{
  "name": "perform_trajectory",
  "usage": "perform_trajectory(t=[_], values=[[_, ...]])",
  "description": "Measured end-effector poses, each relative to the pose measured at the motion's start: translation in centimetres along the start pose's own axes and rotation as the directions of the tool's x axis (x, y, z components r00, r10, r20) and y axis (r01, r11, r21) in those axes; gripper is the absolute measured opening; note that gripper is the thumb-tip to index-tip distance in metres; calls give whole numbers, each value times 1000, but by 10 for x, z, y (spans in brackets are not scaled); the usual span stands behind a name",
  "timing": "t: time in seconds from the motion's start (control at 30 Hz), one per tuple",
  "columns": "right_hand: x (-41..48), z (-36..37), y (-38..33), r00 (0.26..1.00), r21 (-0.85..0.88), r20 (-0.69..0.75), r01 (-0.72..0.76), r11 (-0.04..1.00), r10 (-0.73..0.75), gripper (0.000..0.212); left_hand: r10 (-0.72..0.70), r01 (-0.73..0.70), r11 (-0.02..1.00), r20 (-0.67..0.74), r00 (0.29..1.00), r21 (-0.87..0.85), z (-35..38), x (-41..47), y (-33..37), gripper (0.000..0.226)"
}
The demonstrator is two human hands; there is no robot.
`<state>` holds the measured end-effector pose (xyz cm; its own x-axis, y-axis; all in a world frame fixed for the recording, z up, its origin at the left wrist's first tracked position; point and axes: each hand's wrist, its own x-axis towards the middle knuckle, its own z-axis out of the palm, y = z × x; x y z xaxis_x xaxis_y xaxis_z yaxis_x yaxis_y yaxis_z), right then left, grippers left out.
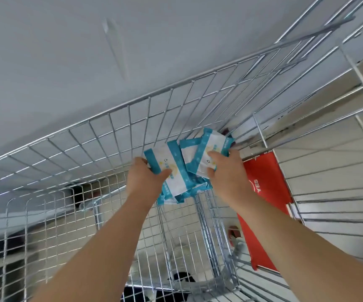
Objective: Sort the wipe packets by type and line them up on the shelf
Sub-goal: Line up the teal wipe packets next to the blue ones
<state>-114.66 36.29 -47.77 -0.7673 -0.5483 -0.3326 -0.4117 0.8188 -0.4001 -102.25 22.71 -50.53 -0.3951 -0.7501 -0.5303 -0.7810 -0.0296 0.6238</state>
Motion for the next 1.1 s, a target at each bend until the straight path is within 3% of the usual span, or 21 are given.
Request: perform_trajectory(t=[0.17, 0.37, 0.5, 0.63, 0.73, 0.83, 0.93, 1.03, 1.1], values=[[3, 4, 2, 1000, 29, 2, -10, 1000, 10, 47, 32, -30, 991, 15, 999, -129, 3, 1, -11, 33], [1, 2, -3, 999, 237, -3, -48, 970, 50, 38, 32, -34, 953, -11, 999, -302, -3, -10, -13, 13], [7, 6, -5, 993, 391, 38, -117, 913, 111, 41, 48, -52, 956, -20, 999, -290, -5, -15, -10, 11], [2, 10, -2, 993, 547, -30, -80, 834, 115, 35, 41, -41, 956, -7, 999, -291, -8, -13, -11, 9], [-12, 9, 1, 996, 659, 78, -90, 746, 52, 36, 21, 12, 922, 83, 996, -387, -8, -16, -9, 13], [-24, 10, 1, 977, 675, 208, -109, 730, -46, 41, 38, 91, 862, 243, 969, -499, -3, -24, -5, 17], [-27, 11, -1, 941, 719, 326, -180, 671, -96, 54, 108, 59, 858, 290, 951, -511, 1, -27, -5, 22], [-25, 9, -2, 930, 632, 339, -113, 766, -142, 57, 94, 63, 865, 285, 954, -498, -3, -25, -10, 35], [-14, 7, 2, 977, 538, 184, -10, 843, -105, 53, 65, 80, 852, 257, 964, -518, -9, -22, -16, 39]])
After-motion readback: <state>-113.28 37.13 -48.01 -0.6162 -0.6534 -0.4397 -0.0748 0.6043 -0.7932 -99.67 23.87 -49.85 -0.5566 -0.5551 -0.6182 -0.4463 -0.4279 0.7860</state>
